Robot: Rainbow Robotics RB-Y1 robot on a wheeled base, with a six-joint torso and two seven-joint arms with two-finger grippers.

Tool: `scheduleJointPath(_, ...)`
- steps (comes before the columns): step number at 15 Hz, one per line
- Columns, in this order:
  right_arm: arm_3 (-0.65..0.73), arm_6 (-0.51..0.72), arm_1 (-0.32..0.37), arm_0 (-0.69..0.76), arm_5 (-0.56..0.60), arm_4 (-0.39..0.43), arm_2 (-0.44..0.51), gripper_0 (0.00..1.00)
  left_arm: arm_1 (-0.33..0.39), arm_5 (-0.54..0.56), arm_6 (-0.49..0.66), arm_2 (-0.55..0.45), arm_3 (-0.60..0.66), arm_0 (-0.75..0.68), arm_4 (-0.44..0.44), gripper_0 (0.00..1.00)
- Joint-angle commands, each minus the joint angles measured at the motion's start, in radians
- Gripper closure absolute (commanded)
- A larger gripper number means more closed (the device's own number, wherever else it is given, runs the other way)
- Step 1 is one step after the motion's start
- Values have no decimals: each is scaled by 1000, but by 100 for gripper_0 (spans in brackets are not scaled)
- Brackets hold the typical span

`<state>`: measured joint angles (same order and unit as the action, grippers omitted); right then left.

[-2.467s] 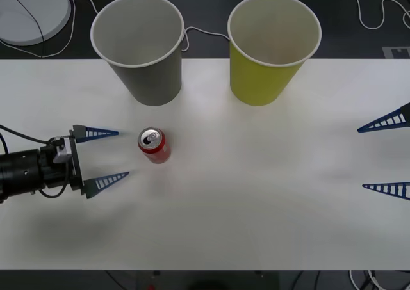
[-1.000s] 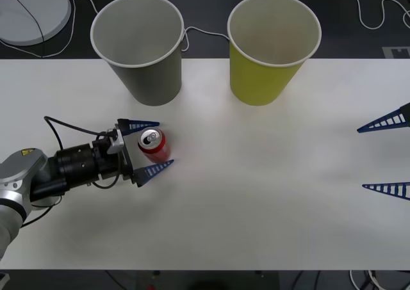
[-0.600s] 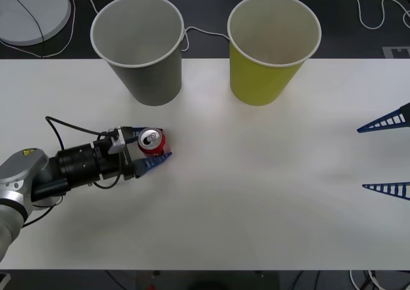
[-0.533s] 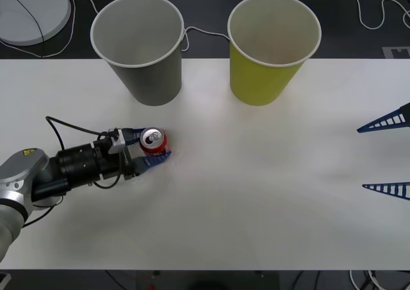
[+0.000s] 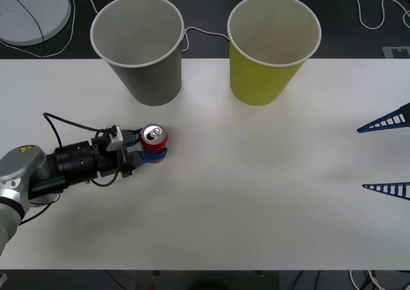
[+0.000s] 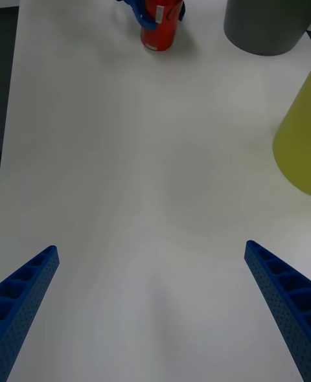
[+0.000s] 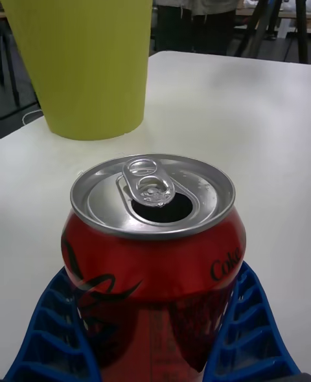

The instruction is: Put the can into the green bin and the plastic bottle into the gray bin

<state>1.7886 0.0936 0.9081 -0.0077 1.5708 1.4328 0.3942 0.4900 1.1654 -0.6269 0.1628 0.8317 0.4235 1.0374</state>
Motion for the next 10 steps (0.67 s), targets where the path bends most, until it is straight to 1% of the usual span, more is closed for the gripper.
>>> scheduleJointPath(1, 0, 0, 0, 0, 0, 0, 0, 0, 53, 0, 73, 0, 40, -5, 33, 100)
scheduleJointPath(4, 0, 0, 0, 0, 0, 0, 0, 0, 140, -1, 214, 0, 165, -54, 55, 100)
scheduleJointPath(5, 0, 0, 0, 0, 0, 0, 0, 0, 176, -9, 277, -2, 219, -75, 70, 100)
scheduleJointPath(7, 0, 0, 0, 0, 0, 0, 0, 0, 226, -13, 378, -25, 297, -97, 130, 100)
scheduleJointPath(9, 0, 0, 0, 0, 0, 0, 0, 0, 283, -13, 496, -65, 400, -131, 208, 100)
scheduleJointPath(10, 0, 0, 0, 0, 0, 0, 0, 0, 309, -13, 569, -91, 469, -152, 262, 100)
